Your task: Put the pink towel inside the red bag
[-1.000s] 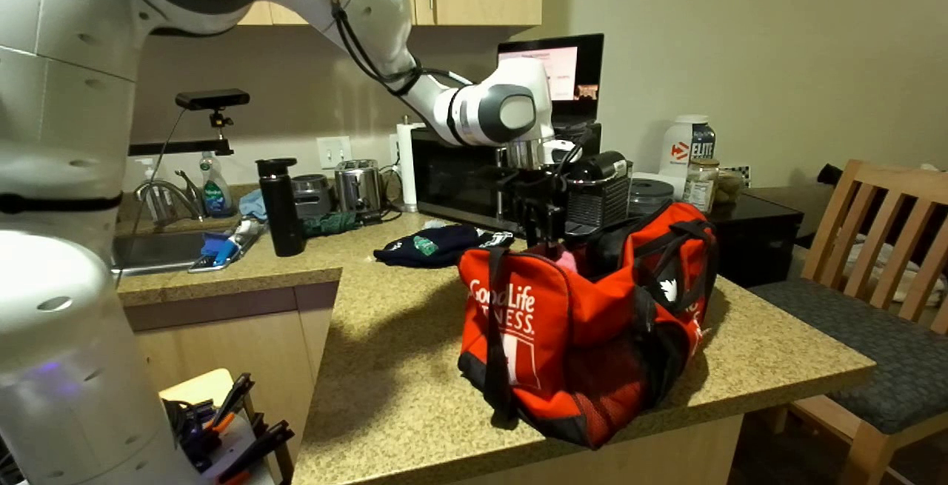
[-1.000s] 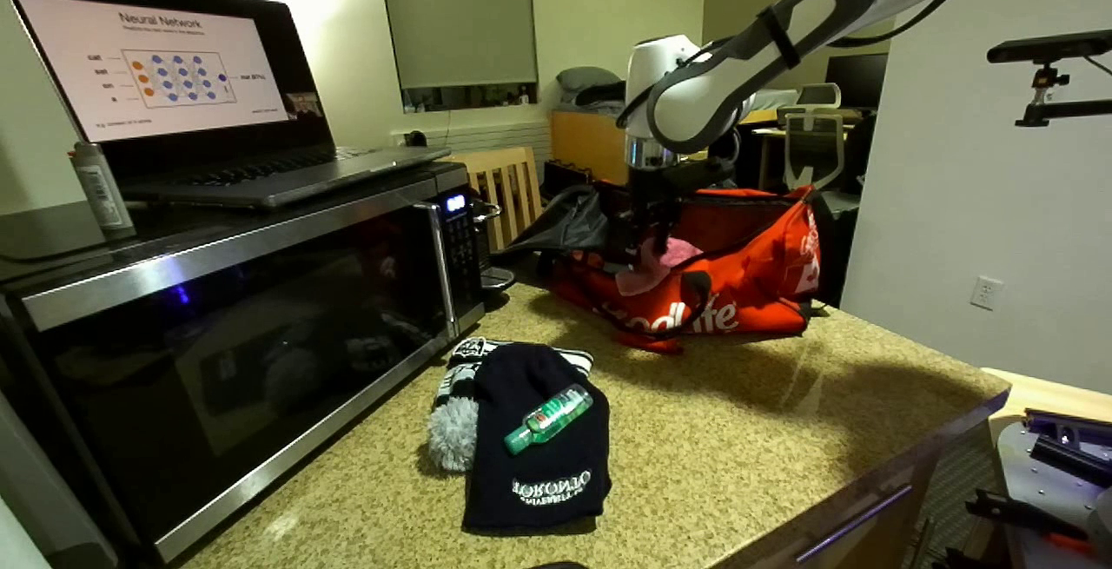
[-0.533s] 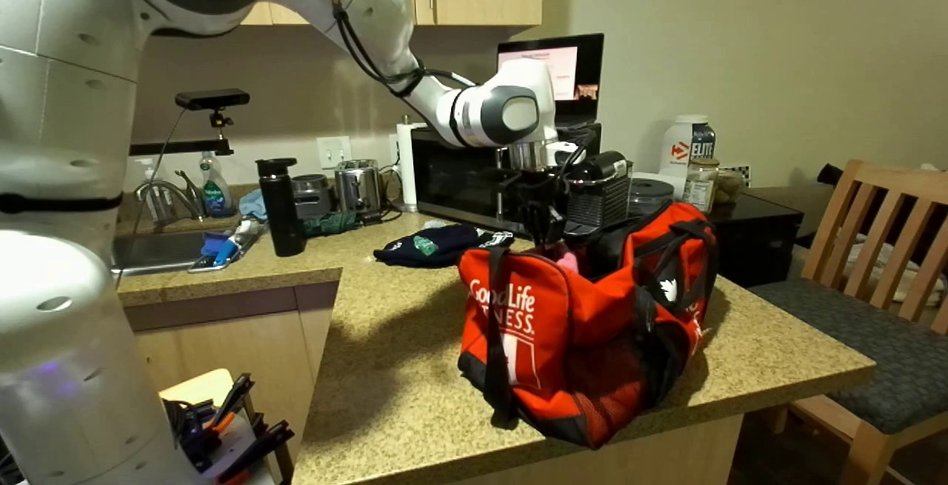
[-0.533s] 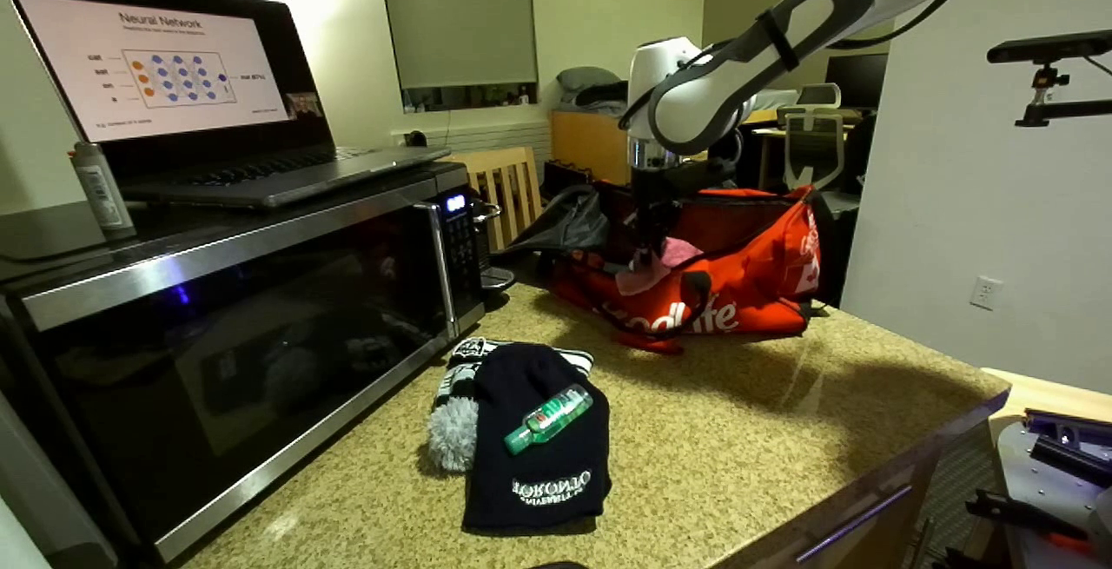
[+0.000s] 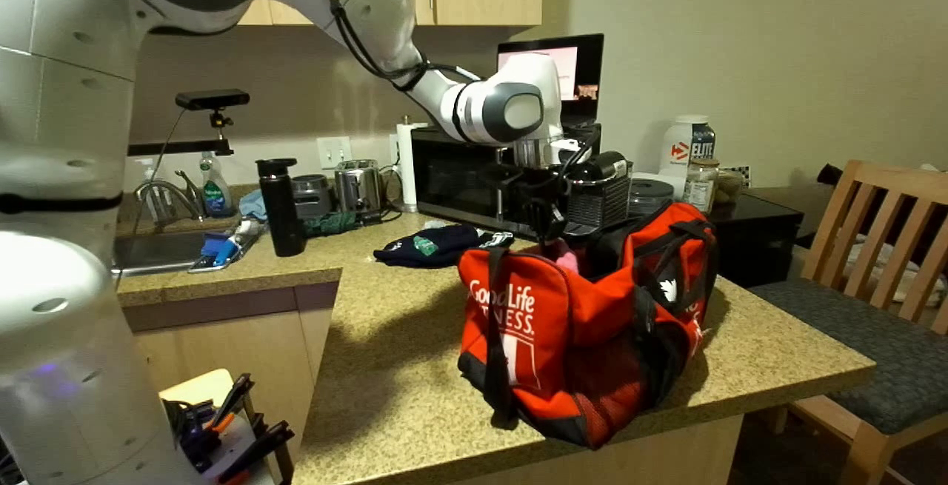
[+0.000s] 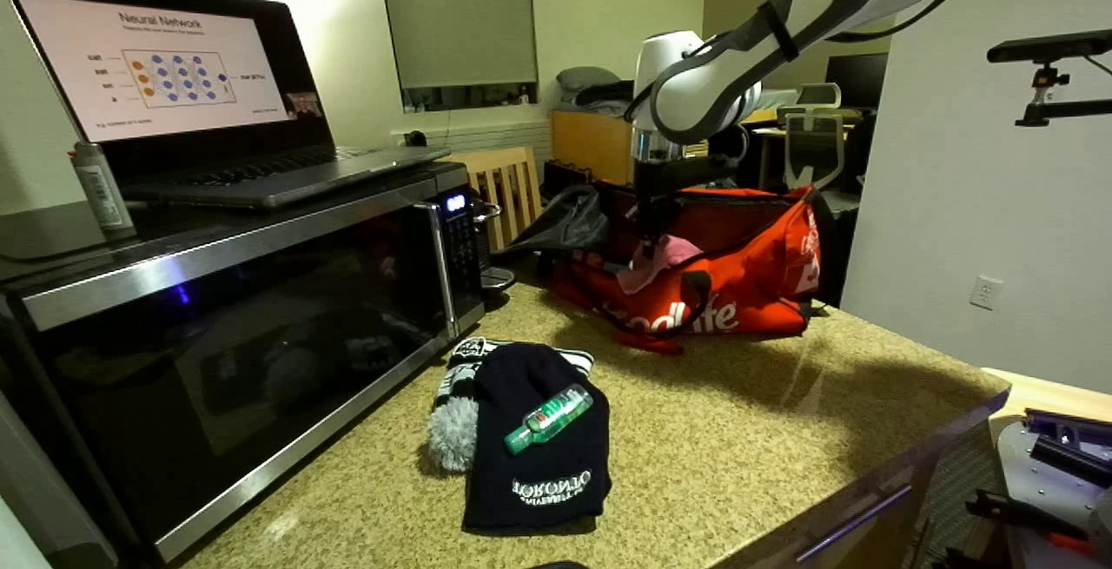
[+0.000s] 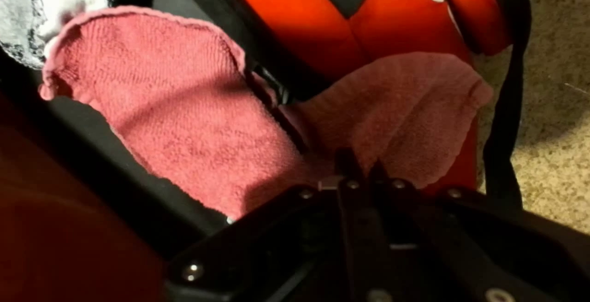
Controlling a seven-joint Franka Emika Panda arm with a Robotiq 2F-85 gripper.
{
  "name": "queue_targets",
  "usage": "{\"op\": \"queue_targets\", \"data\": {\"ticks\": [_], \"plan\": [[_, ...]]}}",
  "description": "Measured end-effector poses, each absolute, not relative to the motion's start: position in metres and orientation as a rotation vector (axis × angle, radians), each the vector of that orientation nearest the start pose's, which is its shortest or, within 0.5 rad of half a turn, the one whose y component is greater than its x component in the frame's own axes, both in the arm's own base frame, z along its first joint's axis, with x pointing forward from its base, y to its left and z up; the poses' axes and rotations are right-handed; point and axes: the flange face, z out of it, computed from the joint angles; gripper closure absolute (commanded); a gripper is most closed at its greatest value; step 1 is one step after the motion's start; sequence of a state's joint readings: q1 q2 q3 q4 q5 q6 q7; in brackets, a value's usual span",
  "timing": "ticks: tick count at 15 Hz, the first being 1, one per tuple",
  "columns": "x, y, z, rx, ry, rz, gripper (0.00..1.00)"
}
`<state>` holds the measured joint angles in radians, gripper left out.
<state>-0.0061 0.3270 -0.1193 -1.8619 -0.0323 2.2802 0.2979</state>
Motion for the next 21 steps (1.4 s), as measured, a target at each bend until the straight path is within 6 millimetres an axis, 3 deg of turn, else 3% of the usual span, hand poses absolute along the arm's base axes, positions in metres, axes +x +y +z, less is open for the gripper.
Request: {"op": "queue_targets", "data": {"ticks": [7, 10, 14, 19, 20, 21], "plan": [[0.62, -0.107, 0.42, -3.051, 0.735, -0.304, 0.95], [0.613, -0.12, 0.434, -3.016, 0.785, -0.332, 0.95], [0.607, -0.138, 0.435, -2.958, 0.862, -0.325, 0.95], [0.596, -0.158, 0.422, -2.938, 0.949, -0.283, 0.95], [0.593, -0.161, 0.418, -2.931, 0.978, -0.27, 0.7], [0.59, -0.165, 0.414, -2.923, 1.009, -0.257, 0.68]]}}
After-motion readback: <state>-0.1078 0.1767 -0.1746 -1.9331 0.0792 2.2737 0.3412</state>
